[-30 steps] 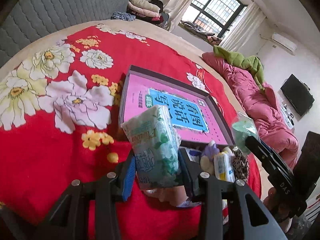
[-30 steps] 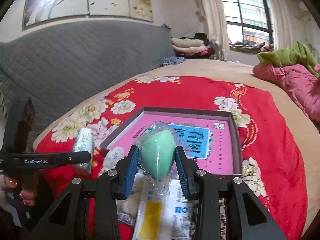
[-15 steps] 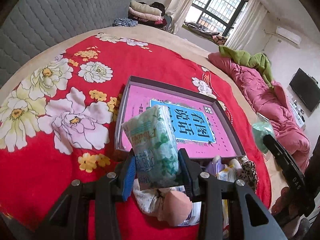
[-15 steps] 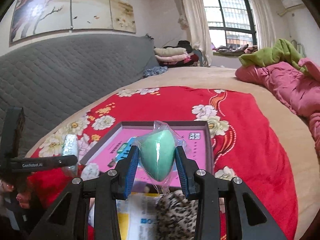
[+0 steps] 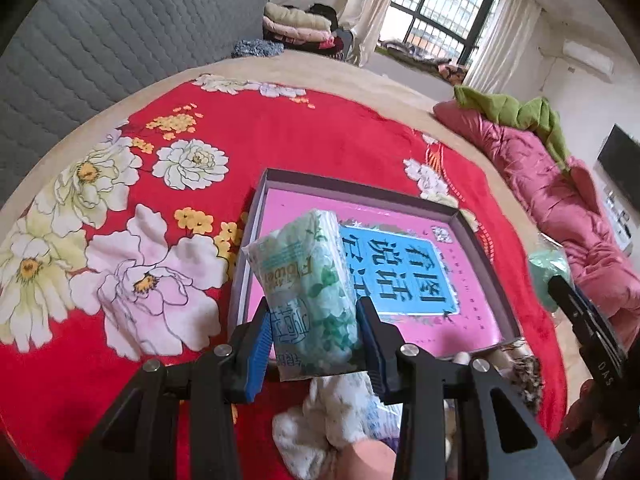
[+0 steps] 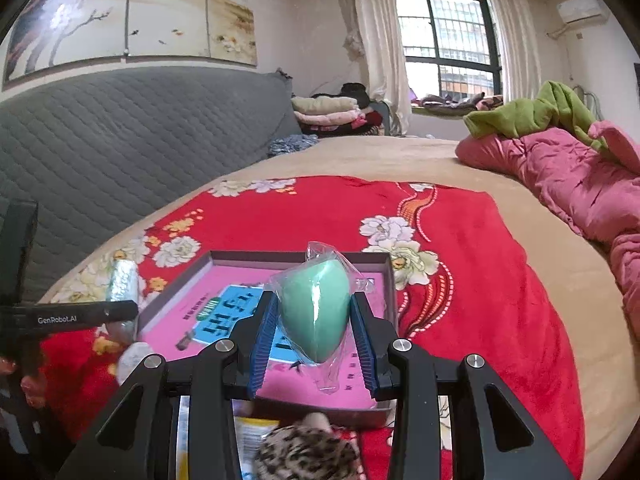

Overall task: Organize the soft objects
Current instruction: 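Carry the tissue pack and green sponge over the workbook box tray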

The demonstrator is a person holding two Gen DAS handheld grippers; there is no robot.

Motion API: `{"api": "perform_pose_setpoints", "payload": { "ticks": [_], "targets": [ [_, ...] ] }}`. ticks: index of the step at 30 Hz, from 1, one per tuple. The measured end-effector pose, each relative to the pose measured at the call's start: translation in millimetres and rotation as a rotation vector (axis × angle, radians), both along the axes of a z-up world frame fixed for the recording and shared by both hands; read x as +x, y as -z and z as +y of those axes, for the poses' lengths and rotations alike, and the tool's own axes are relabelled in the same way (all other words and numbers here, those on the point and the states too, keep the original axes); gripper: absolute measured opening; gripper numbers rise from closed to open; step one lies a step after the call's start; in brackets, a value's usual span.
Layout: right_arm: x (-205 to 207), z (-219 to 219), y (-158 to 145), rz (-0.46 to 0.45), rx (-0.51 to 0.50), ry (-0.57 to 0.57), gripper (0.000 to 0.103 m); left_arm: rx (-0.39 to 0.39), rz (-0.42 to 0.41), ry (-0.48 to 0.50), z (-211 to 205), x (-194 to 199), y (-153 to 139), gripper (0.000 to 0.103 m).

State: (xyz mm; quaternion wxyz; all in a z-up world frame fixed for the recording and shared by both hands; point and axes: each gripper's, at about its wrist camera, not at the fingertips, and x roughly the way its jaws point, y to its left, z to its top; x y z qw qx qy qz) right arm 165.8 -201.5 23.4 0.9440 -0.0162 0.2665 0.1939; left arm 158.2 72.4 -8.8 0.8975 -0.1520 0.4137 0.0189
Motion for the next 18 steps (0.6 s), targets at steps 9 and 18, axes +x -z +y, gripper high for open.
{"api": "perform_pose_setpoints", "payload": {
  "ticks": [9,18],
  "targets": [
    [32.2,1.5,32.0,0.119,-0.058,-0.001,0.039,0.087,0.09,0.015,-7.7,35.3,14.6,0.041],
    [46.3,3.8,62.6,0.23,-0.113,0.012,0.039,0.082,0.157,0.029,-8.6,47.7,34.7,0.041]
  ]
}}
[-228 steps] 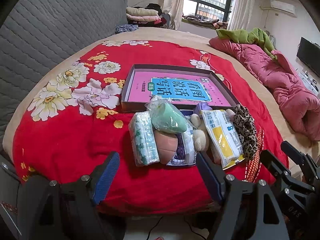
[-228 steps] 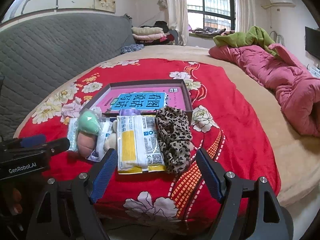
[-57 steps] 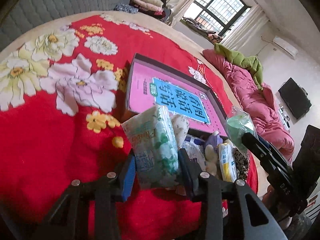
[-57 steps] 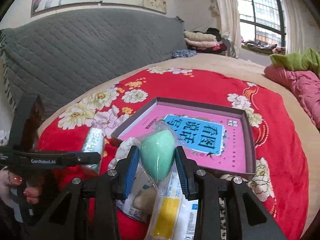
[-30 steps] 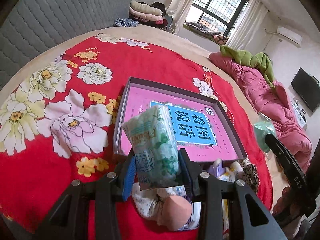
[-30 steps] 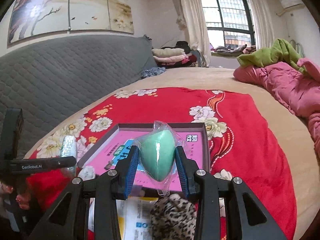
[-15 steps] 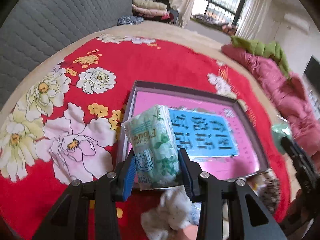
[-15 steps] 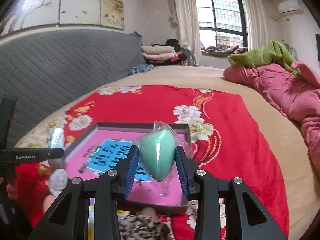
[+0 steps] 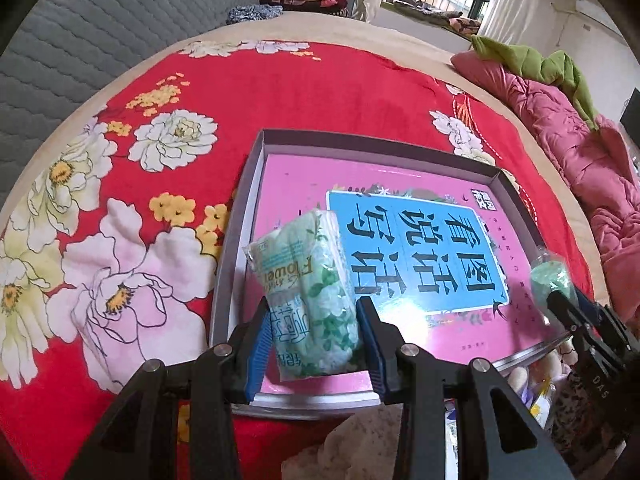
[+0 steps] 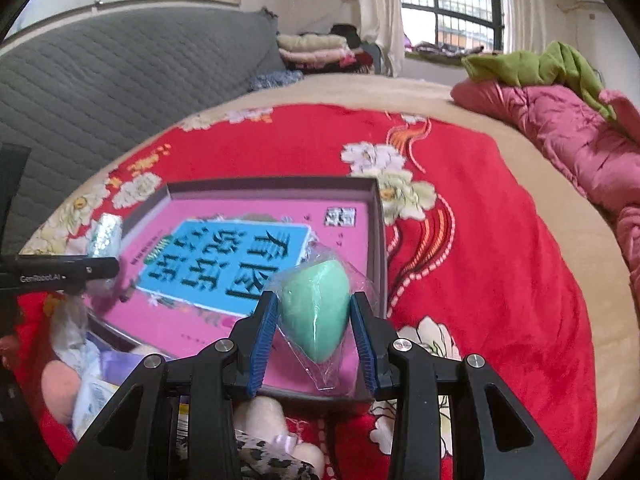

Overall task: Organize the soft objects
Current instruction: 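Carry the tissue pack and green sponge over the workbook box tray, then release the tissue pack and green sponge into the box tray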

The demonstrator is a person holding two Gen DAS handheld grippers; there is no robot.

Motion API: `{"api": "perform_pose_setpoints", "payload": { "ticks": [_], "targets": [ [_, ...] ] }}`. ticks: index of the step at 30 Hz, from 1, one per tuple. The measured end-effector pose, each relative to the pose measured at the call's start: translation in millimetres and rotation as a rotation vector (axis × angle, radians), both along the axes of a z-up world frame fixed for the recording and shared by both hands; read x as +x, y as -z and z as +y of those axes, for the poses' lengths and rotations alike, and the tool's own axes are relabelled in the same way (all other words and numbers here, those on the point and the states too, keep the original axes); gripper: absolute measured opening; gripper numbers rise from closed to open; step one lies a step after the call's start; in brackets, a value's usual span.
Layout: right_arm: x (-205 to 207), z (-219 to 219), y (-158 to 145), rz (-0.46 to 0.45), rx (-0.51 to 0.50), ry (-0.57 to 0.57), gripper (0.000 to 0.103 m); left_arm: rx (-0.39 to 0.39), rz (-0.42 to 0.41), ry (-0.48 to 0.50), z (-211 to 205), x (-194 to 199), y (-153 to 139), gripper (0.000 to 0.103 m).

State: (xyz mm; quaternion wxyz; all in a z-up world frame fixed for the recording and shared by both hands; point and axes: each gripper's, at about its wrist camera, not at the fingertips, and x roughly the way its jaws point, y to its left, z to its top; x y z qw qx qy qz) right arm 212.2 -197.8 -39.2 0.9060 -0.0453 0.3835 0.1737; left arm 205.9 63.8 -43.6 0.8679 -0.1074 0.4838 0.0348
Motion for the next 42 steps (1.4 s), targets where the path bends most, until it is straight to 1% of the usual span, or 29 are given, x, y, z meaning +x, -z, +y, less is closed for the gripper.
{"api": "perform_pose_setpoints", "payload": {
  "ticks": [2,11,16,18,20,28,30,33,37,42],
  "targets": [
    [2.8,-0.8,6.0,0.028,-0.004,0.007,0.039,0.001,0.0,0.003,-0.5,0.0,0.5,0.042],
    [0.9,4.3,8.9,0.019,-0.037,-0.009,0.041,0.004,0.015,0.023,-1.8,1.9,3.0,0.043],
    [0.5,1.1,7.9,0.022,-0.009,-0.013,0.043,0.001,0.026,0.019,-1.1,4.4,4.4,0.044],
    [-0.6,0.4,6.7,0.019,-0.004,-0.016,0.048,0.005,0.035,0.019,-1.9,6.5,5.2,0.045],
    [-1.6,-0.6,5.3,0.015,0.007,-0.016,0.049,0.014,0.046,0.018,-3.3,8.9,6.4,0.045],
    [-4.2,-6.6,-2.0,-0.012,0.039,-0.004,0.052,0.078,0.095,0.026,-11.0,13.1,12.5,0.05],
    [-4.0,-7.6,-3.0,-0.012,0.047,-0.004,0.054,0.098,0.119,0.029,-13.3,13.0,15.7,0.05],
    [-4.5,-7.2,-3.7,-0.016,0.044,-0.001,0.054,0.114,0.134,0.025,-14.6,11.6,17.0,0.05],
    [-5.9,-10.2,-6.1,-0.031,0.044,0.014,0.056,0.118,0.131,0.011,-11.5,8.5,15.0,0.05],
    [-6.5,-18.5,-10.7,-0.044,0.082,0.038,0.058,0.093,0.122,-0.006,-5.9,4.3,10.3,0.05]
  ]
}}
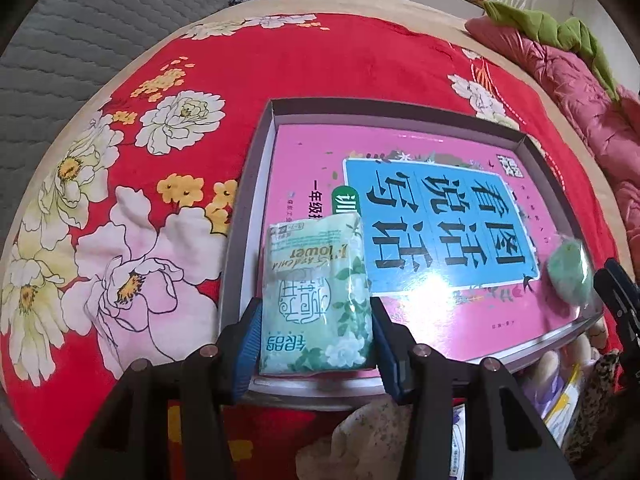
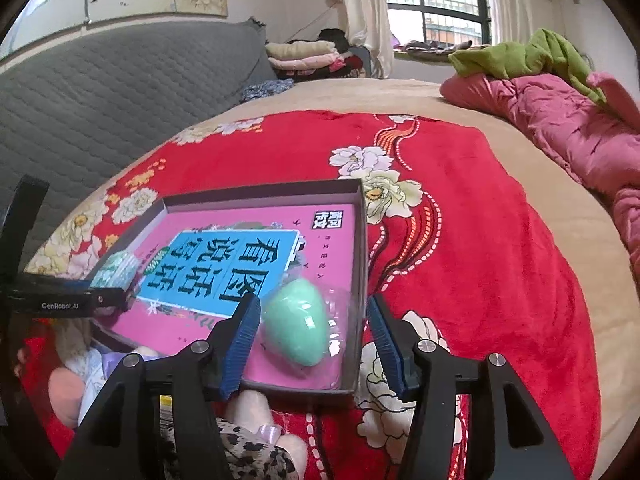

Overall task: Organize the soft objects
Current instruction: 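Release the tissue pack and green sponge into the box tray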

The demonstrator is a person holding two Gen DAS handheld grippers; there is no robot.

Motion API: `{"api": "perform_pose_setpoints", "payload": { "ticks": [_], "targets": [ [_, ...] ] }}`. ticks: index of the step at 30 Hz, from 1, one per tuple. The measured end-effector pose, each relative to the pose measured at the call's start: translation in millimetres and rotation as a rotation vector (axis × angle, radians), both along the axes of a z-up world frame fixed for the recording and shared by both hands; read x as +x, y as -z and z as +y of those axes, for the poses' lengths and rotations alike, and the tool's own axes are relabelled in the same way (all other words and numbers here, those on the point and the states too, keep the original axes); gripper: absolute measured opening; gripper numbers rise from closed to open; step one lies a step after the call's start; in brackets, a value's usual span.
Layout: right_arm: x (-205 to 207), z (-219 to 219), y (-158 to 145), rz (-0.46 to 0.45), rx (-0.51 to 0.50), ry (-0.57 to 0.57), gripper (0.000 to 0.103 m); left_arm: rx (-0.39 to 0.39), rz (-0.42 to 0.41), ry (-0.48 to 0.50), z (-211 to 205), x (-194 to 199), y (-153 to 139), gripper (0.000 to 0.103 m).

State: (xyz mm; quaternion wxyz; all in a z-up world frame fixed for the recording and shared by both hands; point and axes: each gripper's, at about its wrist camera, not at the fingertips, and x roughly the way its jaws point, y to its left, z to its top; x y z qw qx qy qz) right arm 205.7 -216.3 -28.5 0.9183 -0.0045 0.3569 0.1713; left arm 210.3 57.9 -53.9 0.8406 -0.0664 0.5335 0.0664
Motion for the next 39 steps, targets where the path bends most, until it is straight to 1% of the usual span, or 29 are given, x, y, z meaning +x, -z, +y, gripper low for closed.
{"api": "perform_pose_setpoints", "payload": {
  "ticks": [5,7,12,16,22,28,32,39],
  "targets": [
    [-1.7,-2.4,-3.1,-0.009,0.016,0.005,0.059,-0.011,-0.009,-0.004,2.9,-4.4,-4.3,0.051],
    [-3.6,-3.2,-4.5,-0.017,0.014,0.007,0.059,-0.008,-0.012,-0.008,3.0,-4.7,-5.9,0.056],
    [-7.3,-8.0,-8.0,-0.029,0.018,0.011,0.06,-0.015,-0.027,-0.014,4.7,-6.3,-9.7,0.058],
    [-8.0,-11.5,-10.3,-0.039,0.022,0.023,0.06,-0.009,-0.042,-0.019,5.0,-9.2,-14.8,0.062],
    [-8.7,-17.6,-13.9,-0.055,0.045,0.049,0.061,-0.027,-0.106,-0.033,9.2,-17.3,-30.0,0.062],
    [-10.0,-20.4,-17.1,-0.064,0.069,0.054,0.062,-0.057,-0.162,-0.072,19.5,-29.3,-42.2,0.063],
    [-12.6,-18.2,-20.8,-0.085,0.059,0.047,0.066,-0.061,-0.185,-0.078,21.5,-35.4,-49.5,0.063],
    [-22.2,-18.2,-28.5,-0.131,0.042,0.039,0.067,-0.051,-0.23,-0.074,16.6,-54.1,-62.1,0.063]
  ]
}}
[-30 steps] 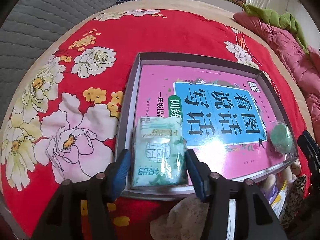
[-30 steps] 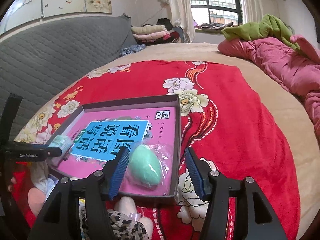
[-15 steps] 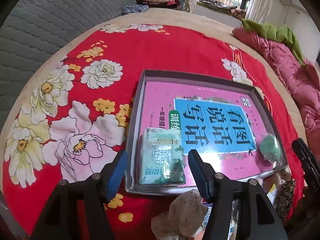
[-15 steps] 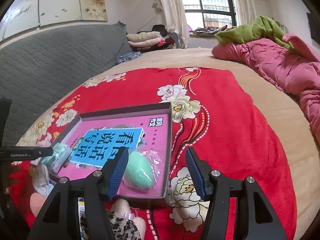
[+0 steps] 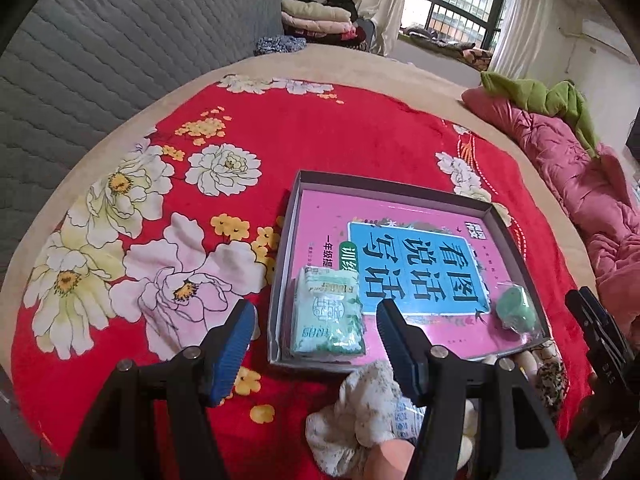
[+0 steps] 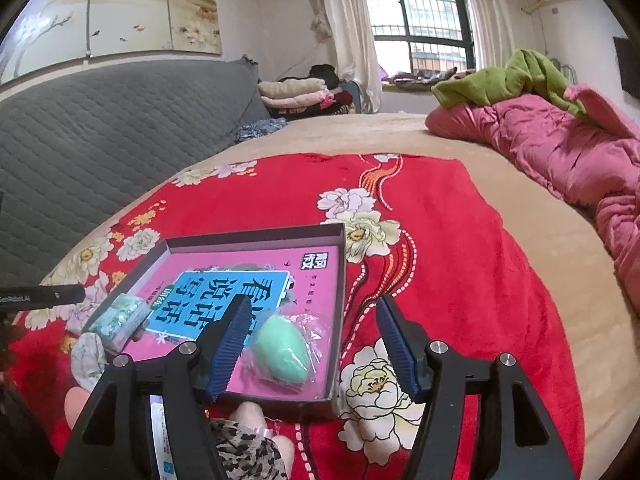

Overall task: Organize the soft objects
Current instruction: 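Release the tissue pack and green sponge into the box tray, then move the left tool to the pink sponge while the right tool grasps the leopard scrunchie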

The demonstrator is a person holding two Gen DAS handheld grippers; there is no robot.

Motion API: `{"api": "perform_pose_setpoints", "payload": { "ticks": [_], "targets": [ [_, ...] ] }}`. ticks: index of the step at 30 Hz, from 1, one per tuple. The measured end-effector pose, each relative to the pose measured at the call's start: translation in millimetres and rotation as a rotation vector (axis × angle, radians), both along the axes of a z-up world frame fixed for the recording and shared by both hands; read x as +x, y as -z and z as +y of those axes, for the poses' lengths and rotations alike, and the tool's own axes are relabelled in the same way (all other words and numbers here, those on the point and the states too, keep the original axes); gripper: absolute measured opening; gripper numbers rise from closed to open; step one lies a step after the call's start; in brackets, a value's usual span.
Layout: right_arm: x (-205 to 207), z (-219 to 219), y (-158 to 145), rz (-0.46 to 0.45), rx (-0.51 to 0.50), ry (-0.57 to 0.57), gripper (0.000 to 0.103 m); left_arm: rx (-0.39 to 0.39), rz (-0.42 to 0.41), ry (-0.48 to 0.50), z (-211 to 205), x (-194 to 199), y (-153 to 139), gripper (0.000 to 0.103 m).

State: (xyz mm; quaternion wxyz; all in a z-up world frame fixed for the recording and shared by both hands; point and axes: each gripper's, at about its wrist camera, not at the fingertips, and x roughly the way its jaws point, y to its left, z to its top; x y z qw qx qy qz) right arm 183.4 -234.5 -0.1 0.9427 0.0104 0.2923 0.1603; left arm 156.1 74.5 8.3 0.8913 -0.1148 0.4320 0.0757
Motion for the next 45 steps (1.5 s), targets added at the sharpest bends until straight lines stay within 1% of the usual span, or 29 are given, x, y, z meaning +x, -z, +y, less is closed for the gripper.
{"api": "perform_pose_setpoints", "payload": {
  "ticks": [7,11,16,19,23,32,36,45],
  "targets": [
    [-16.6,-9.3,-12.4,-0.042,-0.002,0.01,0.071,0.003,-0.013,0.018,-8.3,-20.1,-3.6,0.063],
    [-29.3,-18.5,-20.2,-0.057,0.019,0.031,0.072,0.014,-0.023,0.033,-15.6,-30.2,-7.4,0.063],
    [-45.1,-26.6,-23.2,-0.036,0.071,0.056,0.073,0.019,-0.039,0.048,-23.3,-39.7,-12.2,0.063],
    [-54.4,-25.1,-23.1,-0.033,0.062,0.063,0.073,0.017,-0.044,0.056,-24.8,-43.6,-14.0,0.063],
    [-64.5,-24.3,-19.3,-0.007,0.091,0.058,0.073,0.026,-0.048,0.062,-26.3,-50.4,-15.6,0.063],
    [-90.0,-7.4,-5.8,0.047,0.011,0.013,0.073,0.029,-0.034,0.092,-30.4,-62.8,-7.2,0.063],
    [-99.6,-1.9,-2.5,0.053,-0.035,-0.009,0.073,0.018,-0.026,0.103,-32.7,-67.1,-3.2,0.063],
    [-108.8,4.4,2.0,0.077,-0.071,-0.026,0.073,0.015,-0.01,0.146,-42.5,-77.4,3.6,0.063]
  ]
}}
